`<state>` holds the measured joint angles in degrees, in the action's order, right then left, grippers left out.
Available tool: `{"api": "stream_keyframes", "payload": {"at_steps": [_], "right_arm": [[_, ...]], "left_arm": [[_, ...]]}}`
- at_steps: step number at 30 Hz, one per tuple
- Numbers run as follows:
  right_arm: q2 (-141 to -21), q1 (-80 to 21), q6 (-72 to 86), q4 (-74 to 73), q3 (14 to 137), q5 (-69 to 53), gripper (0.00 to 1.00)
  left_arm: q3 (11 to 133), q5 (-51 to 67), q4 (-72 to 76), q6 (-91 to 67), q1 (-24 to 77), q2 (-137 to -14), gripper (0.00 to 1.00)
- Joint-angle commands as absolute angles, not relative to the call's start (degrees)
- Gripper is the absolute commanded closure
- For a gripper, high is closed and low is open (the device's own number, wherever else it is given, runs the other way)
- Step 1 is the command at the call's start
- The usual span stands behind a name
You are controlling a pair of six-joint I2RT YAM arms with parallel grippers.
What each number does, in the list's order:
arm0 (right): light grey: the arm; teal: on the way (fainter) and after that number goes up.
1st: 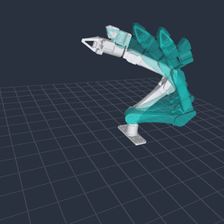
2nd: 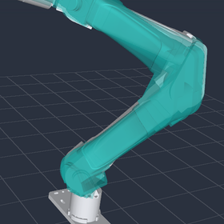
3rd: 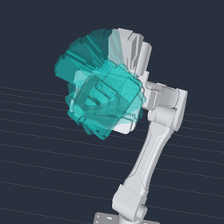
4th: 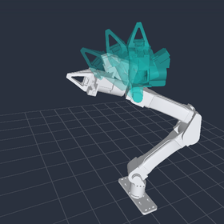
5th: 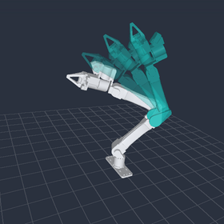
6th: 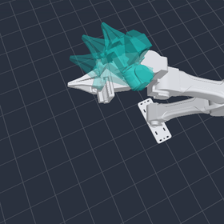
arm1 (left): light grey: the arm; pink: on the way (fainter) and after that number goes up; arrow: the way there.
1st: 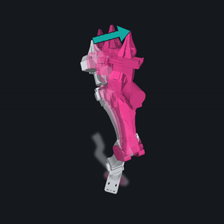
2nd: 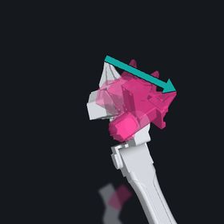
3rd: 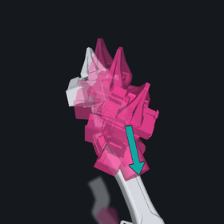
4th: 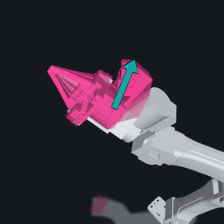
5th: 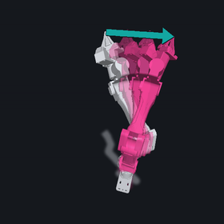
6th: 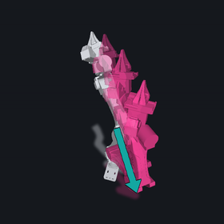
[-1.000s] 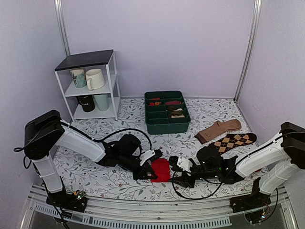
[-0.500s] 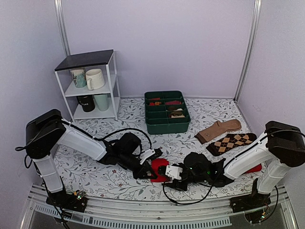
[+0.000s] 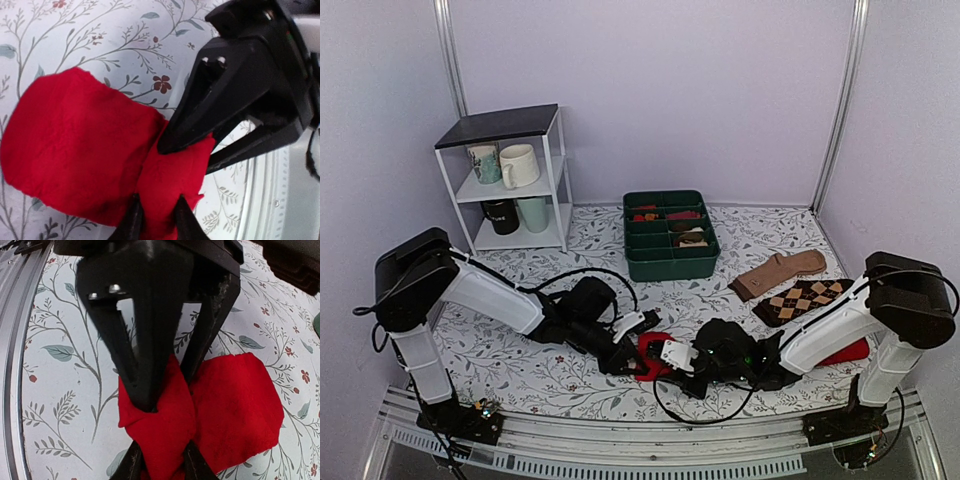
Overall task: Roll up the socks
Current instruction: Roll a pair of socks at the center of the board.
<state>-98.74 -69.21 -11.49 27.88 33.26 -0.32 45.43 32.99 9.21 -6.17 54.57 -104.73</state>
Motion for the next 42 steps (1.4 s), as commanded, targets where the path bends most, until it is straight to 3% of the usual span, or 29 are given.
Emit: {"api": "stream_keyframes", "payload": {"at_steps": [1, 2, 3, 4, 14, 35, 38, 42], "right_arm": [[-103.1, -67.9, -3.7, 19.9, 34.0, -5.2, 0.82], [-103.2, -67.6, -3.0, 19.4, 33.8, -6.1, 0.82], [-103.3, -67.3, -2.1, 19.1, 33.7, -7.3, 0.82], [-103.5, -66.7, -1.1, 18.8, 33.6, -8.4, 0.82], [-107.2, -59.0, 6.3, 13.9, 35.4, -25.4, 0.81], [-114.5, -55.0, 6.8, 5.1, 40.4, -35.4, 0.81], [-114.7, -55.1, 6.7, 5.1, 40.3, -35.3, 0.81], [-114.8, -55.1, 6.9, 5.3, 40.1, -35.3, 0.81]], "left_arm": [[42.6, 27.5, 7.8, -4.0, 54.5, -102.7, 0.48], [41.6, 27.4, 10.1, -3.4, 54.5, -101.0, 0.15], [40.3, 26.4, 12.3, -3.0, 54.5, -99.4, 0.02], [38.8, 25.8, 14.9, -2.7, 54.5, -97.7, 0.01], [24.5, 17.1, 34.5, 6.8, 59.2, -86.1, 0.01], [28.4, 18.3, 34.6, 10.1, 60.5, -97.6, 0.01], [28.3, 18.9, 35.1, 10.1, 60.5, -97.7, 0.09], [29.1, 20.7, 33.8, 10.4, 60.3, -98.0, 0.31]]}}
